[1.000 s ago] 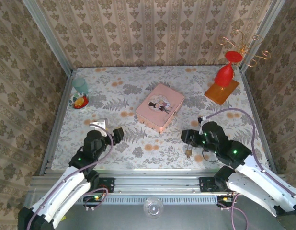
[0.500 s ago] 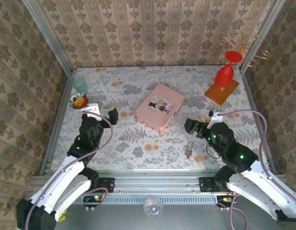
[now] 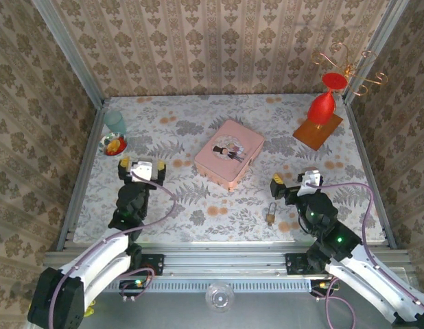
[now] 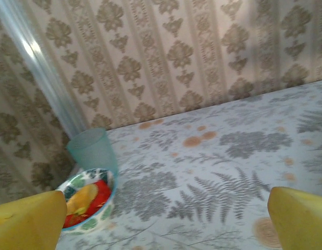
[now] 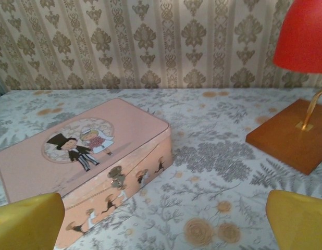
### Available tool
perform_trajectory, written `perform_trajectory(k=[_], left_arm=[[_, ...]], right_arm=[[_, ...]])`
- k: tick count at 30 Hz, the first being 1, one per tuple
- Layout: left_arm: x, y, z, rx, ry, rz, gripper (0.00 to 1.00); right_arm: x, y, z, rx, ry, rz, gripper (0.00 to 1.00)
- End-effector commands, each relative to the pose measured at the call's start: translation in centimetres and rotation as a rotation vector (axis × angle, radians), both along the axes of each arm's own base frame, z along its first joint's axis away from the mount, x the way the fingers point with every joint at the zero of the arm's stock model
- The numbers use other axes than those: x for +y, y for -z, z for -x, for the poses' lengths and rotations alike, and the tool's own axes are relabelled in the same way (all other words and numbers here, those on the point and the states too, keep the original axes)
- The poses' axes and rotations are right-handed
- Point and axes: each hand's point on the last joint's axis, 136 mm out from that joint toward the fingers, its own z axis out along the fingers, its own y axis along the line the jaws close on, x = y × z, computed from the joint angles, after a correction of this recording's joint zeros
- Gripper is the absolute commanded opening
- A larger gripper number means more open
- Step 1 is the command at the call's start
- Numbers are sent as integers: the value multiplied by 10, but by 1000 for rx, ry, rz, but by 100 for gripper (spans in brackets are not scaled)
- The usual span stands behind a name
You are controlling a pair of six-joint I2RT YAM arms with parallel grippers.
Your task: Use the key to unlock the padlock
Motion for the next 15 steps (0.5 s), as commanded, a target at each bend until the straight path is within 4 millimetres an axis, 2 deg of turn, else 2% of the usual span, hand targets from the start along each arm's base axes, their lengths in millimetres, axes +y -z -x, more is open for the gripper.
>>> perform_trajectory(k=[1,4,10,15], left_arm=[[26,10,-5,23,-114,-19,100],[37,30,-7,58,-132,-4,100],[42,55,-21,122,-108,46,100],[47,58,-36,88,-87,82,100]], right_arm=[[-12,0,-7,-52,63,103,100],[-19,10,-12,-65,100,151,100],[-31,22,-24,-51,136,231,100],[-41,38,-38,-12,156,217,100]])
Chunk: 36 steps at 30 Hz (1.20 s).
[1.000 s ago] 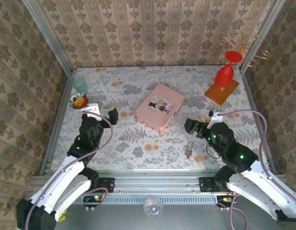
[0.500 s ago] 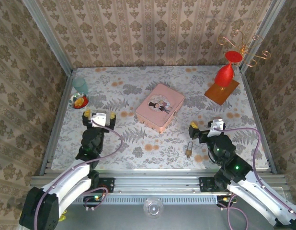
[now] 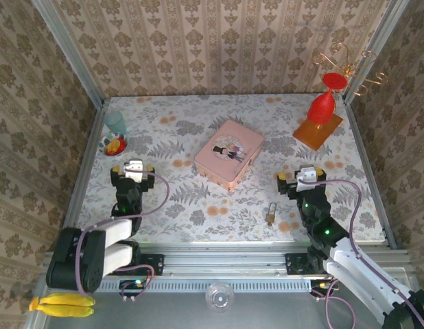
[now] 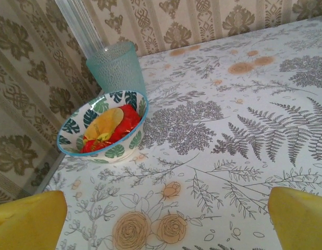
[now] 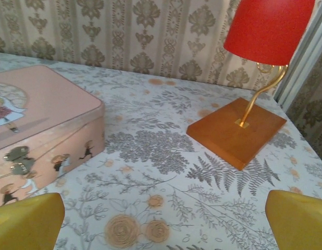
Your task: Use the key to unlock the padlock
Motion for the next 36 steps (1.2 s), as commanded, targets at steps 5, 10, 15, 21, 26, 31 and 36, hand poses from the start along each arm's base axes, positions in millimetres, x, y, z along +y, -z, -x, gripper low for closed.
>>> perform_trajectory(k=[5,10,15,21,26,31,36], left_arm=[[-15,-6,-31,-98,119,72,100],[-21,13,-49,-19,151,55,100],[-9,13,-57,-3,99,75,100],[21,19,-68,56,-29,162,100],[22,19,-68,59,-32,162,100],[22,19,-69,59,-34,162,100],[24,18,-68,55,-53,153,100]], right_arm=[[-16,11,-22,0,21,-34,100],[-25,21,-40,29,20,-69,100],[-26,27,-62,24,13,-72,100],[-25,30,-93,9,-20,-112,100],[-33,61,-110,61,3,-148,100],[-54,65,-123,124,139,-161,100],[-57,66,-122,129,159,-165,100]])
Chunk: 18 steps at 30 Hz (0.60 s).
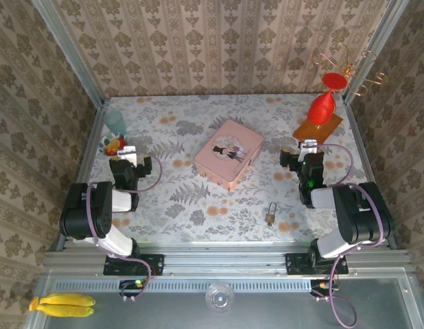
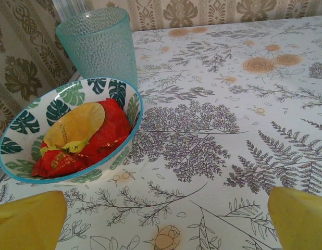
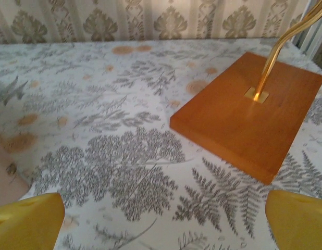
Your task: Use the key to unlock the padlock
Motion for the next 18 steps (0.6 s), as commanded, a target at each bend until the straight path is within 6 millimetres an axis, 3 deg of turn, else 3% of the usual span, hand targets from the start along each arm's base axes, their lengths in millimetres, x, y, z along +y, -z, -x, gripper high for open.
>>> perform_trajectory(k=[1,18], left_arm=[[3,-9,-2,-26,-33,13,100],[1,-8,-4,-13,-29,3,100]], right_arm=[[-10,4,2,17,58,-8,100],[-2,6,-1,37,-8,-23,100]])
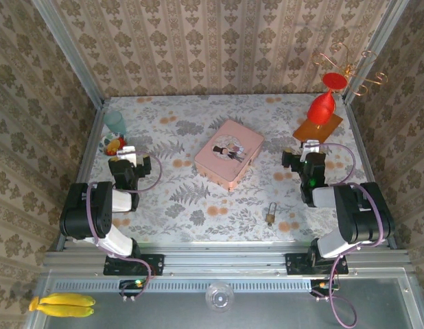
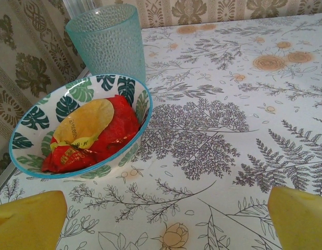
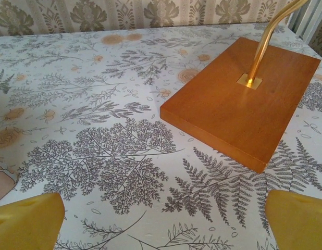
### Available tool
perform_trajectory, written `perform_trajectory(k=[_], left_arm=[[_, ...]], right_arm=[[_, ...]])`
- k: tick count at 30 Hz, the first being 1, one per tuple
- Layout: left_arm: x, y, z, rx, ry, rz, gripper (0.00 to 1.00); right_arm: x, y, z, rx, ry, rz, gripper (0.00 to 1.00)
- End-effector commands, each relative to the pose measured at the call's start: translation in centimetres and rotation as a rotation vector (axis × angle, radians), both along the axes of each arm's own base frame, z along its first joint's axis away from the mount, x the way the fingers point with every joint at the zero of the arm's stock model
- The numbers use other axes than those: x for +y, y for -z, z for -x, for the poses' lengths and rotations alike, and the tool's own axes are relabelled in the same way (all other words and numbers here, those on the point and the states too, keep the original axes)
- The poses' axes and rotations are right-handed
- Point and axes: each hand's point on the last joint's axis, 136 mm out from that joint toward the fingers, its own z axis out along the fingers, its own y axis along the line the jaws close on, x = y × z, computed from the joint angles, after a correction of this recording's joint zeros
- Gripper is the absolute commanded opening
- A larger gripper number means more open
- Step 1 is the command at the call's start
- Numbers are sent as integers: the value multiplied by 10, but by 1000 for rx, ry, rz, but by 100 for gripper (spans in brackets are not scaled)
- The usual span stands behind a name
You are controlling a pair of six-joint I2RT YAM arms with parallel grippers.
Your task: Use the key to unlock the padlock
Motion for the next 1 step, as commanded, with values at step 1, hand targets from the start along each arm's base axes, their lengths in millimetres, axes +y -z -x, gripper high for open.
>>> perform_trajectory(k=[1], left_arm=[[-2,-10,-5,-21,-6,13,100]], right_arm=[[3,-4,-3,-14,-13,1,100]])
